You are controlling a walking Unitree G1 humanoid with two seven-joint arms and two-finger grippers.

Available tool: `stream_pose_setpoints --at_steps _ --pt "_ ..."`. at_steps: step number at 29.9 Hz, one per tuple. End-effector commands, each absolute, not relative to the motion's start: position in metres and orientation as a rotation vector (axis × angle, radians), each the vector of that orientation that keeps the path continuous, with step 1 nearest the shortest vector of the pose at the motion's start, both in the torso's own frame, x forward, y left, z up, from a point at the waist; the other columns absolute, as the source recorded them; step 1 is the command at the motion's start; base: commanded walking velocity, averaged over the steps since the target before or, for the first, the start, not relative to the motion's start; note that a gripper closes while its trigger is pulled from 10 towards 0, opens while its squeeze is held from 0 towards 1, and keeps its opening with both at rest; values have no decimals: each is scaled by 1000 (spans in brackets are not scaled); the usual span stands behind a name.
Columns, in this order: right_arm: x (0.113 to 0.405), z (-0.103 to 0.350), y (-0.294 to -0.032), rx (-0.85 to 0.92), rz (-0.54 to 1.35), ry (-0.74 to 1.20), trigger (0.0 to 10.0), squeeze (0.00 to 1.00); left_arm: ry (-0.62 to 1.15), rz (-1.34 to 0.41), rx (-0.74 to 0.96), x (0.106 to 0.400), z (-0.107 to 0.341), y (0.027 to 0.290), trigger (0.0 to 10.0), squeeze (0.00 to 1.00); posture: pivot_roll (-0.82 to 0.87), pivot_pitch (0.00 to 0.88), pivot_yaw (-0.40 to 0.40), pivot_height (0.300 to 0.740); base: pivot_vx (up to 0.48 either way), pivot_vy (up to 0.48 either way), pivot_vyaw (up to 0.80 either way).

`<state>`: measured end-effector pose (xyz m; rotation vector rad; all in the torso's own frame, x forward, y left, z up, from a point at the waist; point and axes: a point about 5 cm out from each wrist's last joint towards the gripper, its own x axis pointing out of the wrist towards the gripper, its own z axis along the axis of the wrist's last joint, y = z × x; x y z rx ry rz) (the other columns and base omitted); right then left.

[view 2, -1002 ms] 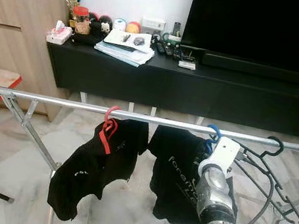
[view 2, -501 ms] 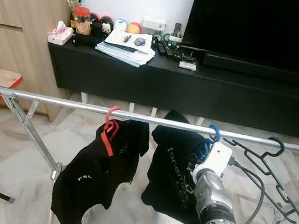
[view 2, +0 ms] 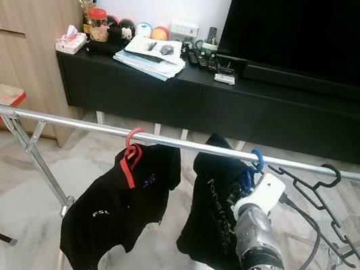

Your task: Hang hanger

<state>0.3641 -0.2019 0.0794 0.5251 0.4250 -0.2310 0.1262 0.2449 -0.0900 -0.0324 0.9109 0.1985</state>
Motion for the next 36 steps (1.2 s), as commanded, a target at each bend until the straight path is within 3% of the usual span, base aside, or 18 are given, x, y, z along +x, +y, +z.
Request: stream_pose_setpoints --at_steps 1,8,25,36 --pt "364 76 -189 626 -197 461 10000 0 944 200 -28 119 -92 247 10000 0 158 51 -21 740 0 0 0" --pt "370 83 -177 688 -134 444 10000 0 946 197 -27 118 -93 247 10000 0 157 54 -18 740 0 0 0" --pt "363 77 -201 692 -292 421 10000 0 947 196 -26 118 -93 246 10000 0 159 57 -18 740 0 0 0" --pt "351 55 -193 643 -267 508 10000 0 945 185 -33 119 -93 246 10000 0 159 52 -18 740 0 0 0"
